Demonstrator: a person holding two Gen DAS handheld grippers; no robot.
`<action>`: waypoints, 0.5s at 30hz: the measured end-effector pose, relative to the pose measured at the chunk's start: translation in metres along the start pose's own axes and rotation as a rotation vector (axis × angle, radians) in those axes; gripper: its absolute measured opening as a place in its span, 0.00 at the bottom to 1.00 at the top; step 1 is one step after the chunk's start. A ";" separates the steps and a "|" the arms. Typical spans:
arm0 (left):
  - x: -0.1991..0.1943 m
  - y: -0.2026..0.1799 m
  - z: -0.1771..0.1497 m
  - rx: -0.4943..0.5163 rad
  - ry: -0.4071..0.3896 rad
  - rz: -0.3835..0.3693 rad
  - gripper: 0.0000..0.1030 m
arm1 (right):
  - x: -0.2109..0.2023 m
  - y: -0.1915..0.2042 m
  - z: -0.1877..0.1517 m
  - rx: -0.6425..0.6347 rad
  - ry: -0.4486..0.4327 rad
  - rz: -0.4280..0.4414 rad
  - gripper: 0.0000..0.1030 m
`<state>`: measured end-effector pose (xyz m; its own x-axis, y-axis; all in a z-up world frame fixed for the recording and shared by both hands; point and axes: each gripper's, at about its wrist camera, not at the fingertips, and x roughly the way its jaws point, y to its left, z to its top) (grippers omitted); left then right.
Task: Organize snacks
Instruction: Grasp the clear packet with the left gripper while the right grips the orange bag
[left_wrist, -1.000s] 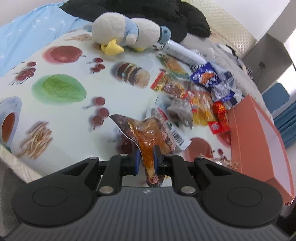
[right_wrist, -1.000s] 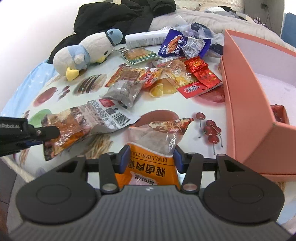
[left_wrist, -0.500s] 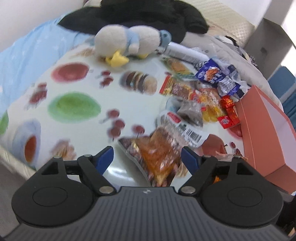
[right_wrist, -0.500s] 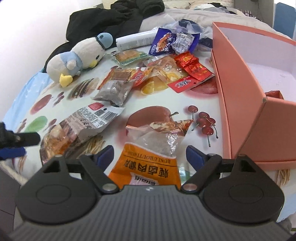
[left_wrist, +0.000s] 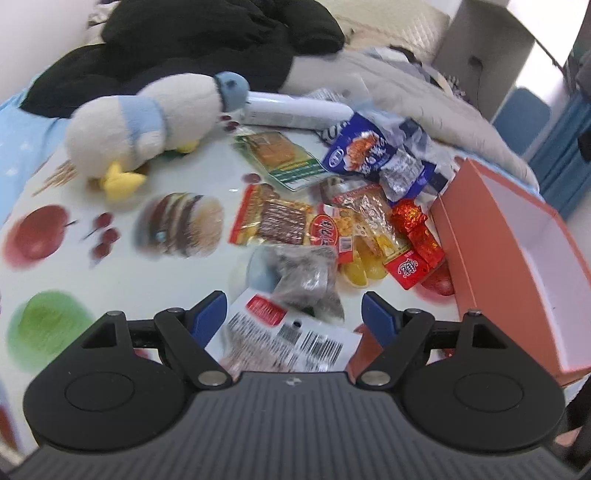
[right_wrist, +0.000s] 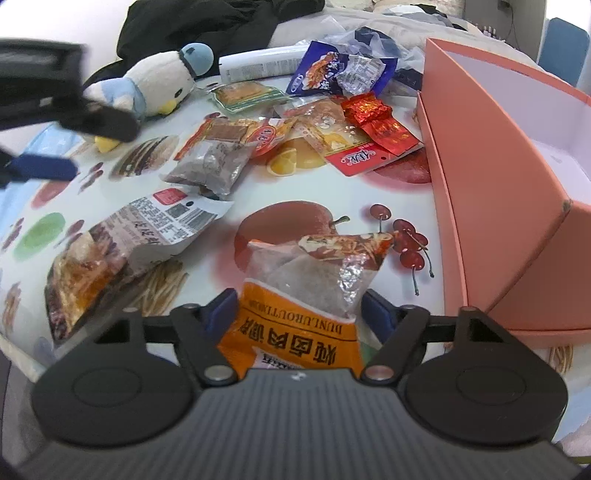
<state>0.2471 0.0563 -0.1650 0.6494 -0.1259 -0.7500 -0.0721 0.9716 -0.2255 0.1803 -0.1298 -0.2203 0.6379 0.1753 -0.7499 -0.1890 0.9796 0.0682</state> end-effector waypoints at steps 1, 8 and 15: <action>0.008 -0.004 0.004 0.014 0.004 0.000 0.81 | 0.001 -0.001 0.001 -0.001 0.000 0.006 0.65; 0.056 -0.021 0.020 0.067 0.044 0.011 0.80 | 0.003 -0.003 0.005 -0.017 -0.003 0.013 0.60; 0.091 -0.034 0.022 0.147 0.085 0.041 0.71 | 0.007 -0.003 0.008 -0.022 -0.007 0.021 0.60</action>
<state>0.3253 0.0163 -0.2119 0.5811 -0.0956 -0.8082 0.0181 0.9943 -0.1046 0.1912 -0.1308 -0.2199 0.6386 0.1969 -0.7439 -0.2189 0.9733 0.0696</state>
